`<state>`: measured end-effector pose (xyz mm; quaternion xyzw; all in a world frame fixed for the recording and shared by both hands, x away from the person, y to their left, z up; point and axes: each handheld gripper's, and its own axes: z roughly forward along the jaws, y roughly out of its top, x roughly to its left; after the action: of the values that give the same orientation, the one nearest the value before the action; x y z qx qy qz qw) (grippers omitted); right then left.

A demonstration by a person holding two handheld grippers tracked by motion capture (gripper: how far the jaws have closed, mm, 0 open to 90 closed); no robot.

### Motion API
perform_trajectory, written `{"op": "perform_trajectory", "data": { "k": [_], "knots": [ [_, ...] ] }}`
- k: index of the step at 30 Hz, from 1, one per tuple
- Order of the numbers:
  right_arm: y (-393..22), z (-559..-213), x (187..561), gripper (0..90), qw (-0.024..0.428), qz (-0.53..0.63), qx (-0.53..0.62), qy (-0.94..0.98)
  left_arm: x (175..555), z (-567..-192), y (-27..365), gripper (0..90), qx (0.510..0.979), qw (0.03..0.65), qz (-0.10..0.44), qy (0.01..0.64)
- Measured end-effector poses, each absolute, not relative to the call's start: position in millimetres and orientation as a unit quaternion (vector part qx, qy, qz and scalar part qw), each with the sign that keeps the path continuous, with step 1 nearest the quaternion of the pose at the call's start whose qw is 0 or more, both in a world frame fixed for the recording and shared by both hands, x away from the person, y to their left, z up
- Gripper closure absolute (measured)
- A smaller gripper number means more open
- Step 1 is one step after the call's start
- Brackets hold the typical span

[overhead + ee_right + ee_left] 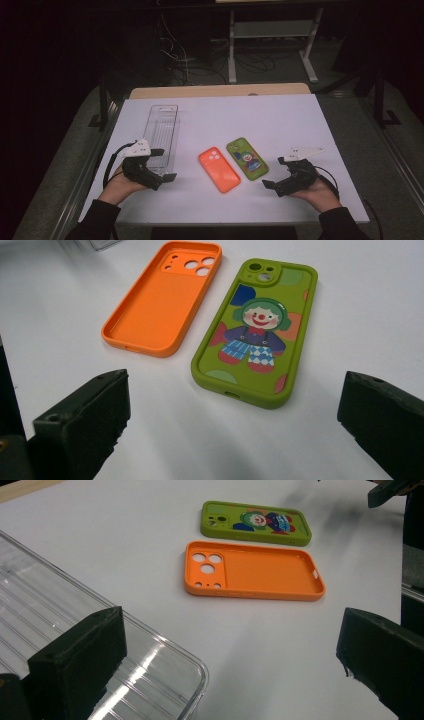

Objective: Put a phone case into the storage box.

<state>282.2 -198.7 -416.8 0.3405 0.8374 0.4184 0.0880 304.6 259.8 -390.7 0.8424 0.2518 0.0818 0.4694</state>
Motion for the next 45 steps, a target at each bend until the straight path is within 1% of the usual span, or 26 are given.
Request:
{"op": "perform_trajectory", "data": {
  "k": [15,20,23,28,30,32,34,37,43,45],
  "knots": [
    [-202,-416,283,0.0,0.085,0.426,0.351,0.83,302,-389,257,0.0,0.842,0.469,0.079,0.254],
    [-202,-414,284,0.0,0.093,0.428,0.35,0.828,301,-389,256,0.0,0.844,0.467,0.079,0.25],
    [-201,-413,285,0.0,0.092,0.427,0.352,0.828,304,-381,250,0.0,0.841,0.475,0.072,0.249],
    [-200,-414,284,0.0,0.094,0.423,0.348,0.832,308,-372,233,8.5,0.842,0.477,0.058,0.245],
    [-199,-415,284,0.0,0.092,0.42,0.348,0.833,311,-370,225,13.7,0.843,0.477,0.054,0.245],
    [-199,-414,284,0.0,0.091,0.422,0.348,0.832,313,-367,215,15.8,0.843,0.476,0.05,0.245],
    [-199,-414,284,0.0,0.091,0.423,0.348,0.832,315,-366,211,24.0,0.845,0.474,0.045,0.244],
    [-199,-414,284,0.0,0.088,0.422,0.349,0.832,322,-367,193,34.7,0.847,0.469,0.038,0.249],
    [-198,-414,283,0.0,0.087,0.422,0.351,0.831,334,-369,172,48.9,0.854,0.449,0.039,0.261],
    [-198,-414,282,0.0,0.085,0.422,0.352,0.831,338,-370,166,52.3,0.854,0.447,0.038,0.264]
  ]
}}
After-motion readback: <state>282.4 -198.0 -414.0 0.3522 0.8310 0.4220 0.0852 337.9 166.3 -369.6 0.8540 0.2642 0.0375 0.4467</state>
